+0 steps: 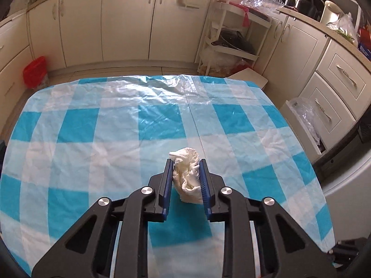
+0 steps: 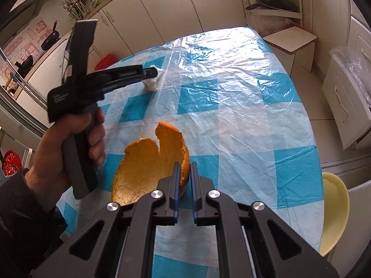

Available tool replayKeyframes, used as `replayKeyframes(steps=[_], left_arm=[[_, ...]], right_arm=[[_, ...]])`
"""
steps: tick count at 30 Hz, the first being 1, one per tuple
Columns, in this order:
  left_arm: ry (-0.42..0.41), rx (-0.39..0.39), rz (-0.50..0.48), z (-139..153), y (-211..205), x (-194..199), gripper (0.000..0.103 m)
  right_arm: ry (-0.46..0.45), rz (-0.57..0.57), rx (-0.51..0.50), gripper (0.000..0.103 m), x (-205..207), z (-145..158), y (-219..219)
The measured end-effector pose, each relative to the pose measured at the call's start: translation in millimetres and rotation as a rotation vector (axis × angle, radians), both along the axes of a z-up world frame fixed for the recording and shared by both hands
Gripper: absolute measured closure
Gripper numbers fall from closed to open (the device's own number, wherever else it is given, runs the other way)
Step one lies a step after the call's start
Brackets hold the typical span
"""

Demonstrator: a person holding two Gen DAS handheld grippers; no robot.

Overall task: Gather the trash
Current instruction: 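Grasp the white tissue with the left tool while the right tool grasps the orange peel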

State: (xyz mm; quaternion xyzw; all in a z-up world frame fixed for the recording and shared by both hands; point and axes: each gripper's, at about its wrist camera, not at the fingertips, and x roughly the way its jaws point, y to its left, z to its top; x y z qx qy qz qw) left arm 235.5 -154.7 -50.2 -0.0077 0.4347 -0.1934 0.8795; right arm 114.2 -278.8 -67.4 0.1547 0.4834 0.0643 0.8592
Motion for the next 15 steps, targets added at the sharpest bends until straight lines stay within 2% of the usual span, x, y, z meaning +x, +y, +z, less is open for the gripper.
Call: replayKeyframes(steps=[9,12,15], left_arm=[[-0.073,-0.027,0.079,16.7,56.9,-140.5,0.082],[-0.083,-0.018,0.110,15.4,69.3,-169.4,0.081],[-0.076,-0.002,0.148,9.8,75.7,-181.0,0.074]], right_arm=[[0.005,0.071,-0.020,0.098,-23.4,12.0,3.0],[0.010,0.112,-0.037,0.098,-37.4,15.0,4.4],[0.022,0.116,-0.046,0.094,-42.6,10.4,6.5]])
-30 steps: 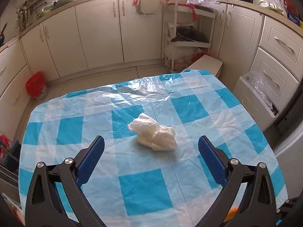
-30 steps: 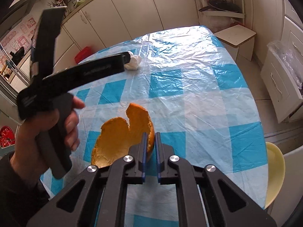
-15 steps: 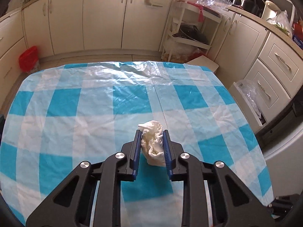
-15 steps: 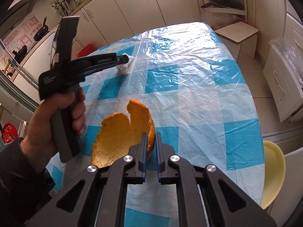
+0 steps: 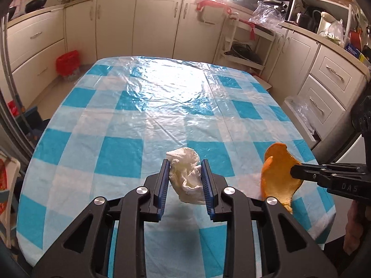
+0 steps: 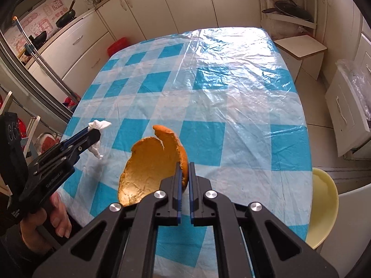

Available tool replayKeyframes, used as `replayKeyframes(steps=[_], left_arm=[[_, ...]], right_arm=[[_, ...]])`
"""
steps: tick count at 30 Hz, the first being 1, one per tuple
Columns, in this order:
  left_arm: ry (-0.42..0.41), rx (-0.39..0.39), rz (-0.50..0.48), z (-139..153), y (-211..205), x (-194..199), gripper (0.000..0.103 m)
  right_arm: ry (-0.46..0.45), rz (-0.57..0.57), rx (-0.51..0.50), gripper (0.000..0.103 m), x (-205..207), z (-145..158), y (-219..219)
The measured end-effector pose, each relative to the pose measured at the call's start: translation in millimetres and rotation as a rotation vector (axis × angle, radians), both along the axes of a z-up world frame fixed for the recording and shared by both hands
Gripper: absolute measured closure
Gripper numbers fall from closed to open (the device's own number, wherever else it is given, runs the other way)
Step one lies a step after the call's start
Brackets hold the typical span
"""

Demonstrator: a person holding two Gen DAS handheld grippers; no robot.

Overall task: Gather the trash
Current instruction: 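Grasp the white tissue with the left tool while the right tool grasps the orange peel, then lift the tissue and peel and carry them to the yellow bucket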

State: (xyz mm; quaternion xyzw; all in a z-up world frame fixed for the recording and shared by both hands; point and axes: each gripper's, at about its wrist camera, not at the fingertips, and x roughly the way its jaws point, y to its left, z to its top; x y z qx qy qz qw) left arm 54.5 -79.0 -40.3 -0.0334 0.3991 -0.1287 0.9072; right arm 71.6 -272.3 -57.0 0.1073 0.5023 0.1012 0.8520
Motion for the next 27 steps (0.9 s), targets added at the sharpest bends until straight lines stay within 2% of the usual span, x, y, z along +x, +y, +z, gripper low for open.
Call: replayKeyframes(steps=[2,3,5,12,20,23,27], left_arm=[[-0.003,0.002,0.017,-2.1,2.9,-2.3,0.065],[-0.007,0.010,0.022,-3.0,4.1,-3.0,0.063],[-0.021,0.019,0.026,-4.7,7.3,-3.7,0.056],[-0.014,0.001,0.063,-10.7,22.1,-3.7,0.047],[-0.022,0.010,0.050,-9.9,15.2,-8.2,0.040],[-0.026,0.013,0.051,-8.1,13.1,-9.8,0.037],[-0.031,0.013,0.061,-5.4,13.7,-10.7,0.033]], right_arm=[[-0.009,-0.006,-0.019,0.075,0.8,-2.4,3.2],[-0.017,-0.005,-0.031,0.074,3.3,-3.6,4.8],[-0.016,0.000,-0.043,0.074,3.9,-4.3,10.6],[-0.020,0.023,-0.090,0.074,3.4,-9.0,25.1],[-0.018,0.014,-0.095,0.075,-1.2,-13.3,19.4],[-0.030,0.016,-0.097,0.085,-1.9,-11.8,20.2],[-0.050,0.024,-0.115,0.092,-3.3,-7.6,21.8]])
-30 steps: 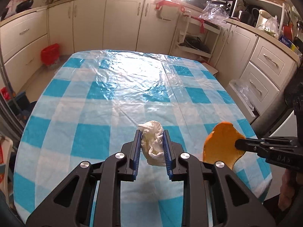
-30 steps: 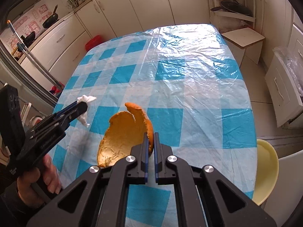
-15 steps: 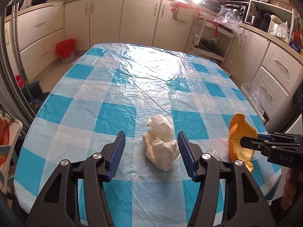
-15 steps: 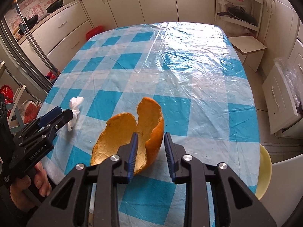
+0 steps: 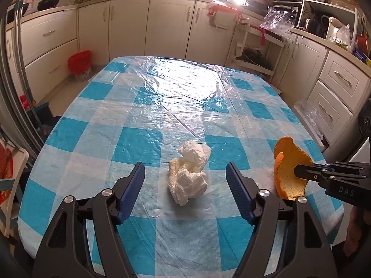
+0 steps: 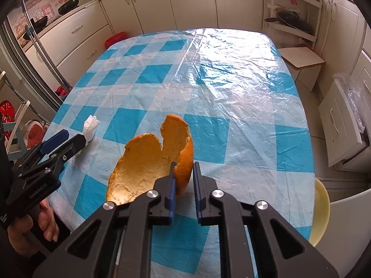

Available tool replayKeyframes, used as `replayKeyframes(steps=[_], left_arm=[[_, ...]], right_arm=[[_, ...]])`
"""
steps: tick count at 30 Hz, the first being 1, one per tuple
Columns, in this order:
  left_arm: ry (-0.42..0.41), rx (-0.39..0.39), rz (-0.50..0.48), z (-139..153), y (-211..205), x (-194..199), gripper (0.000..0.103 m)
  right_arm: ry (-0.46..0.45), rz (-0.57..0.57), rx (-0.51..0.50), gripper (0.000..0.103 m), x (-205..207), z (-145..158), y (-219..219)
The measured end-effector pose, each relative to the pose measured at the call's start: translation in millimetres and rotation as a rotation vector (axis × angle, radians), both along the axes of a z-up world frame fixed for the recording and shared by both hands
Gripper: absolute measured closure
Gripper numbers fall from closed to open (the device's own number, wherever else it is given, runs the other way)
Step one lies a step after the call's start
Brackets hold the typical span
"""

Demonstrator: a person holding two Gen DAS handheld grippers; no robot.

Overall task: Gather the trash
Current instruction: 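Lift the tissue and peel and carry them to the yellow bucket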

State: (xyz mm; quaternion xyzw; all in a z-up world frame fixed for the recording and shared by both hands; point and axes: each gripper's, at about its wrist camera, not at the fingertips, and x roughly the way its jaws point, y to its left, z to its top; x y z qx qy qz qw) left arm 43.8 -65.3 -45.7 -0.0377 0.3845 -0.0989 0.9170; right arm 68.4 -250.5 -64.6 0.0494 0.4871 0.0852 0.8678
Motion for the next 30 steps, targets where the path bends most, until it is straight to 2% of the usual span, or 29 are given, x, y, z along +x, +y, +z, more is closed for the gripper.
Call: replayKeyframes(steps=[4,6,9,11,12,13,14,16,19,21,22,23,25,26,28,30], left_arm=[[-0.004,-0.003,0.015,3.0,1.4,-1.1,0.028],[-0.003,0.004,0.014,3.2,-0.4,-2.1,0.027],[0.000,0.018,0.011,2.0,-2.5,-2.6,0.026],[0.006,0.028,0.002,0.1,-5.0,-3.1,0.026],[0.007,0.026,-0.008,-0.8,-5.7,-3.2,0.028],[0.011,0.020,-0.020,-1.7,-6.1,-3.2,0.039],[0.023,0.013,-0.034,-3.2,-6.2,-2.5,0.057],[0.050,0.005,-0.051,-7.2,-5.9,-0.4,0.075],[0.046,0.001,-0.053,-8.4,-3.5,-1.3,0.075],[0.047,0.005,-0.045,-9.1,-3.0,-1.0,0.075],[0.049,0.006,-0.037,-9.8,-2.3,-0.3,0.069],[0.056,0.011,-0.026,-11.3,-1.9,0.6,0.059],[0.049,0.003,-0.022,-13.6,0.7,0.2,0.058],[0.055,-0.005,-0.032,-14.9,1.6,0.5,0.067],[0.055,-0.010,-0.046,-16.5,3.9,0.6,0.080],[0.052,-0.027,-0.056,-16.9,8.0,0.3,0.081]], right_arm=[[0.016,-0.004,0.000,0.091,1.4,-2.6,-1.2],[0.018,-0.010,0.003,0.084,1.9,-4.5,-2.1],[0.016,-0.007,0.003,0.083,1.9,-5.2,-1.0],[0.002,-0.002,-0.001,0.087,0.8,-3.2,0.6],[-0.005,-0.002,-0.007,0.092,0.0,-1.7,0.7],[-0.012,-0.001,-0.009,0.094,-0.8,0.0,0.7],[-0.017,-0.001,-0.009,0.095,-1.4,1.4,0.3],[-0.021,-0.001,-0.008,0.095,-2.3,2.9,-1.4],[-0.002,-0.010,0.004,0.094,-0.2,-0.7,-3.7],[0.008,-0.011,0.021,0.088,1.4,-4.0,-3.6],[0.007,-0.009,0.021,0.085,1.6,-4.6,-2.4],[0.005,-0.006,0.018,0.085,1.5,-4.8,-0.9],[-0.004,0.004,0.011,0.086,1.1,-4.2,2.1],[-0.011,0.006,0.001,0.092,0.4,-3.2,3.3],[-0.023,0.007,-0.012,0.095,-0.4,-1.6,3.3],[-0.025,0.006,-0.009,0.095,-0.5,-0.7,1.3]])
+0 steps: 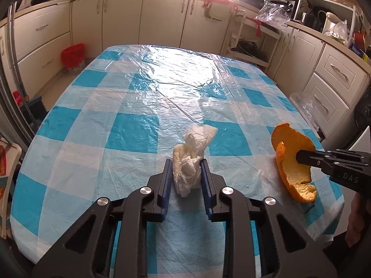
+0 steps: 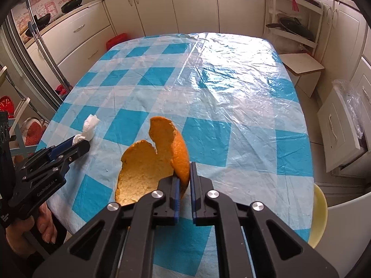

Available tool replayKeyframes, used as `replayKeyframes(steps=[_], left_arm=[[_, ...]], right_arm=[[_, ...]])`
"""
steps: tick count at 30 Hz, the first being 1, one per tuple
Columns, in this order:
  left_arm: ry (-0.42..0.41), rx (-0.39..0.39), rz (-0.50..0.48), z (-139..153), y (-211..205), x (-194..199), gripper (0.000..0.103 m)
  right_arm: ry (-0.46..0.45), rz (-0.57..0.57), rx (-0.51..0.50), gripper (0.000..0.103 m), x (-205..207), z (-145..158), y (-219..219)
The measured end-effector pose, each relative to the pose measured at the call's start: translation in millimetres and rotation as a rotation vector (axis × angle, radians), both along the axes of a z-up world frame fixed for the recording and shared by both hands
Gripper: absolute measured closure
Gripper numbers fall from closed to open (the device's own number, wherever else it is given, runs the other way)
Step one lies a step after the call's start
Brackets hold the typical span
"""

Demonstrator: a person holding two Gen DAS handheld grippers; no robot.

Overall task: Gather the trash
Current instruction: 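Lift the tissue and peel and carry them to the yellow bucket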

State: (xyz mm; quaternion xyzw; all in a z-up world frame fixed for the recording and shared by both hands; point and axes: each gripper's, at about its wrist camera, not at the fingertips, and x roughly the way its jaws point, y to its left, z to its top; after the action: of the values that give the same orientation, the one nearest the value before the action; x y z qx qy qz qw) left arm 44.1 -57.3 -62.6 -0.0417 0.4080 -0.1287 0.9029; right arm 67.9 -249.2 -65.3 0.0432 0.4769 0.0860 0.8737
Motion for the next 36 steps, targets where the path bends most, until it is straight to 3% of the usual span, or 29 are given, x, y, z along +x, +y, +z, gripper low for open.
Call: replayKeyframes(steps=[3,7,10,12,14,36], left_arm=[[0.003,-0.023,0.005,-1.0,6.2,0.5,0.081],[-0.001,-0.017,0.023,-0.6,9.1,2.0,0.069],[-0.007,0.001,0.029,0.0,6.8,2.9,0.065],[-0.005,0.019,0.016,-0.2,4.3,3.4,0.076],[-0.003,0.025,0.005,1.2,2.4,2.9,0.084],[-0.127,0.076,-0.087,52.5,-43.1,-38.1,0.084]], right_arm=[[0.007,-0.002,0.004,0.095,0.4,-1.0,-1.6],[0.023,-0.011,0.023,0.093,2.0,-4.0,-5.5],[0.026,-0.009,0.040,0.084,2.9,-5.0,-4.6],[0.024,0.003,0.035,0.084,2.7,-5.4,-1.5],[0.016,0.010,0.032,0.092,2.0,-4.1,-0.8],[-0.062,-0.054,0.019,0.097,-23.4,17.7,-34.5]])
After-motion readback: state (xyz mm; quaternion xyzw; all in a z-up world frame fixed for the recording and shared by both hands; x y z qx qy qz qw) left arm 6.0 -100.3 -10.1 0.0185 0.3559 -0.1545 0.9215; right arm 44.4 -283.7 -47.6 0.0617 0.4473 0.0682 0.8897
